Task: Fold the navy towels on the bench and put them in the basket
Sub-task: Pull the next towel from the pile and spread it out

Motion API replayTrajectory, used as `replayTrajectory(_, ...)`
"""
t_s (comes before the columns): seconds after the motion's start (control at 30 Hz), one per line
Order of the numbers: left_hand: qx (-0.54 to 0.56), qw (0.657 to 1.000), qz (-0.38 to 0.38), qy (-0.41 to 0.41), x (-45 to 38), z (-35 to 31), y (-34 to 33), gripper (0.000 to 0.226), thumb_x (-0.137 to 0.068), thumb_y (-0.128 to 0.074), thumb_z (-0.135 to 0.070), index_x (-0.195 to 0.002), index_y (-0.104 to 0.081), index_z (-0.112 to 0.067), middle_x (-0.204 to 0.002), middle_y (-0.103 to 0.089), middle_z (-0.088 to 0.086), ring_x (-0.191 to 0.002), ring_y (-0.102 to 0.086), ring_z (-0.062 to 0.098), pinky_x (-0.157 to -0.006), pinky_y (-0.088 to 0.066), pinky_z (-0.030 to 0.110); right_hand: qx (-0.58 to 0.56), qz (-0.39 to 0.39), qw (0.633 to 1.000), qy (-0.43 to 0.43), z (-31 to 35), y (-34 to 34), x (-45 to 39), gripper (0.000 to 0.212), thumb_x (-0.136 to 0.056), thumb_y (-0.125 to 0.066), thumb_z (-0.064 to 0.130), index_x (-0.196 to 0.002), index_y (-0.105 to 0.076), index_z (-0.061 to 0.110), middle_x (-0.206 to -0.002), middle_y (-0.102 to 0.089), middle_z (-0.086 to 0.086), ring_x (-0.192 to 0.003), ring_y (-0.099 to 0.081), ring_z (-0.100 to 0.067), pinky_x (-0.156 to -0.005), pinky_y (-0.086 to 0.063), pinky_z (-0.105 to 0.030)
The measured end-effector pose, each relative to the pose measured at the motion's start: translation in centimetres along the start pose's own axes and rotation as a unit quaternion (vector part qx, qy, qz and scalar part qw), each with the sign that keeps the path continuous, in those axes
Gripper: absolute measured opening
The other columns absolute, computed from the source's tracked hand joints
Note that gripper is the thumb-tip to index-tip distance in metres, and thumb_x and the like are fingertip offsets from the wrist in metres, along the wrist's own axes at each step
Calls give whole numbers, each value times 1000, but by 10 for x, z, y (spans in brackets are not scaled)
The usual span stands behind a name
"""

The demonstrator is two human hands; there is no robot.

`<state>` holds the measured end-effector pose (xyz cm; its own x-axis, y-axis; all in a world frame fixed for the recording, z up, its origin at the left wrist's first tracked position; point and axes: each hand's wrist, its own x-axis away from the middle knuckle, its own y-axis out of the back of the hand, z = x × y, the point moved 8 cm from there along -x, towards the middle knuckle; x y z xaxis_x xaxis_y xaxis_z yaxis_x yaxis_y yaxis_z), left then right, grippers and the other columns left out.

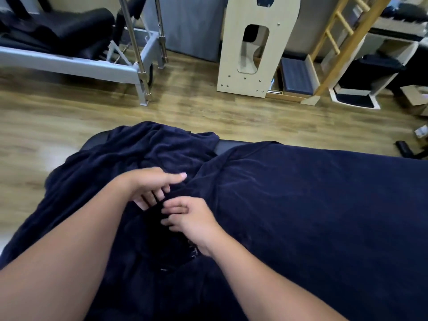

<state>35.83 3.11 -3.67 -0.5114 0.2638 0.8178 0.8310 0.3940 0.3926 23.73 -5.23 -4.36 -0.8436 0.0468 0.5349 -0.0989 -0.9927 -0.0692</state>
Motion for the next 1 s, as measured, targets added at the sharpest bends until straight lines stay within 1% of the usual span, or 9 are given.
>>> replayTrajectory(0.13,-188,981,9,-55,0,12,-12,57,-74,-83,-58,-101,-59,-14,-93,-61,0,-77,-59,17,-60,-53,29,329,-175,925,75,11,39,-13,28,-84,-58,8,-98,-72,28,-107,-69,4,-97,-67,-20,-94,-53,-36)
replayTrajectory(0.23,-291,950,-40,-103,4,8,-22,43,-74,-85,-36,-102,-57,-20,-102,-63,-2,-90,-63,17,-71,-55,32,453,-140,877,78,22,47,-23,68,-82,-54,-1,-140,-49,34,-141,-35,2,-100,-63,-29,-83,-53,-40)
replayTrajectory(0.3,-283,948,-63,-130,11,5,-23,18,-74,-76,-22,-79,-59,-18,-84,-66,0,-75,-62,16,-60,-49,28,542,-100,833,39,23,49,-33,80,-84,-55,1,-149,-33,43,-149,-17,-3,-98,-63,-34,-71,-49,-38)
replayTrajectory(0.43,-119,977,-104,-146,29,14,4,26,-67,-67,-10,-57,-43,-14,-52,-41,-3,-51,-40,17,-51,-27,27,656,-65,752,2,40,51,-56,38,-90,-53,11,-125,-59,25,-128,-42,-9,-101,-61,-34,-80,-50,-38)
replayTrajectory(0.57,108,954,-248,-127,51,38,50,11,-73,-70,-2,-67,-62,-8,-61,-58,-3,-59,-54,17,-55,-39,27,577,-126,798,120,103,36,-77,20,-88,-51,10,-104,-61,17,-116,-58,-8,-102,-60,-34,-79,-46,-36)
replayTrajectory(0.63,161,913,-358,-113,61,55,75,13,-80,-74,-9,-88,-68,-17,-79,-64,-4,-78,-62,19,-67,-44,29,450,-192,847,206,131,33,-77,26,-94,-53,9,-117,-58,18,-126,-51,-5,-105,-58,-30,-81,-41,-31)
replayTrajectory(0.77,-74,892,-429,-118,73,58,70,35,-90,-66,-30,-122,-57,-20,-114,-56,6,-110,-52,30,-92,-45,41,441,-65,868,220,104,8,-80,59,-94,-65,14,-149,-43,19,-152,-38,-3,-134,-46,-20,-106,-34,-25)
replayTrajectory(0.9,-329,872,-336,-136,69,40,11,62,-81,-64,-67,-127,-50,-27,-125,-47,-3,-123,-42,25,-97,-43,48,486,-76,850,190,36,26,-54,26,-94,-64,25,-117,-58,17,-121,-53,-6,-109,-59,-30,-93,-47,-39)
replayTrajectory(1.0,-441,846,-284,-98,57,41,-17,77,-78,-67,-66,-136,-37,-24,-130,-43,1,-124,-43,26,-94,-40,49,530,-68,825,185,-7,34,-20,21,-97,-58,39,-98,-60,18,-105,-57,-6,-102,-60,-31,-86,-44,-38)
